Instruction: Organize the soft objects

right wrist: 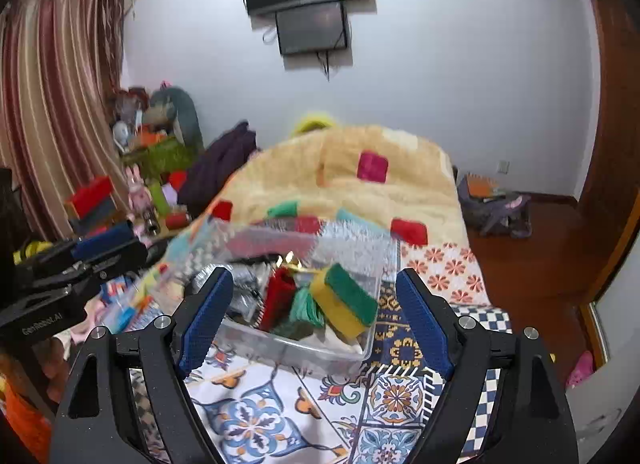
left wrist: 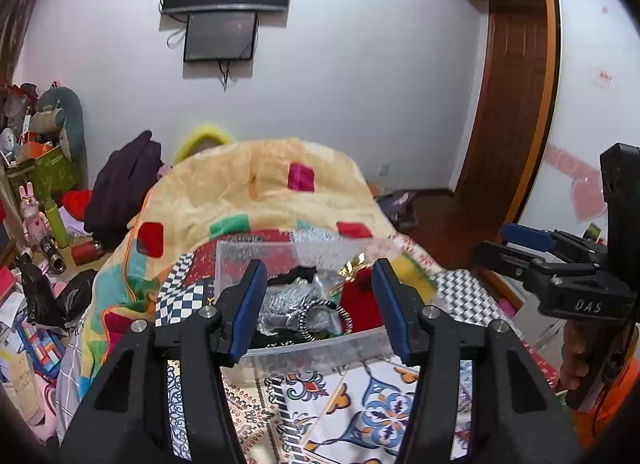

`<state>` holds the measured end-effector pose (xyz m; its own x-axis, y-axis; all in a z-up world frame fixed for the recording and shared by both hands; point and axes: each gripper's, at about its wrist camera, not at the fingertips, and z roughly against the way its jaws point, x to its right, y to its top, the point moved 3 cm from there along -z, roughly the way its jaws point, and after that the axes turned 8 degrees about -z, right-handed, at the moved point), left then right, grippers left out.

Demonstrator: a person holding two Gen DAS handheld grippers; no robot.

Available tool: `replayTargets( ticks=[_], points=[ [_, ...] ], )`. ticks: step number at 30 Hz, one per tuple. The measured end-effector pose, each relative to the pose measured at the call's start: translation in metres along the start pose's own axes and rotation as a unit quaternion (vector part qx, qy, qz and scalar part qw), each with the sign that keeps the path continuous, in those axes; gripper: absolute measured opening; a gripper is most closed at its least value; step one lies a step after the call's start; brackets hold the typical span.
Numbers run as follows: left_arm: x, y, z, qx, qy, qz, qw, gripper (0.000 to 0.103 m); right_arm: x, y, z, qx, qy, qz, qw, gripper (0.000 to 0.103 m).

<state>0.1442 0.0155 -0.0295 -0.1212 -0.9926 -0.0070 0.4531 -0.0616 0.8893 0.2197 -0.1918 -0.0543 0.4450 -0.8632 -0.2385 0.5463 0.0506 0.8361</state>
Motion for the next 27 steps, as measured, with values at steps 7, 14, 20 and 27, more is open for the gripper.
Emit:
replayTargets(
  ticks=[7, 14, 20, 27],
  points=[
    [0.009, 0.015, 0.057, 0.066, 0.010, -0.002, 0.9978, 0.070, -0.016, 0.012, 0.059, 0.079, 0.021, 0.002, 0.997, 0.090],
    [0.017, 0.021, 0.091, 0.100, 0.018, -0.014, 0.9947, 0.087, -0.034, 0.009, 0.090, 0.120, 0.028, 0.018, 0.992, 0.103],
    [0.023, 0.018, 0.101, 0.114, 0.032, -0.022, 0.9928, 0.098, -0.045, 0.004, 0.090, 0.122, 0.030, 0.029, 0.992, 0.103],
    [0.028, 0.013, 0.104, 0.111, 0.034, -0.031, 0.9927, 0.099, -0.042, -0.003, 0.089, 0.116, 0.029, 0.022, 0.993, 0.103]
  ],
)
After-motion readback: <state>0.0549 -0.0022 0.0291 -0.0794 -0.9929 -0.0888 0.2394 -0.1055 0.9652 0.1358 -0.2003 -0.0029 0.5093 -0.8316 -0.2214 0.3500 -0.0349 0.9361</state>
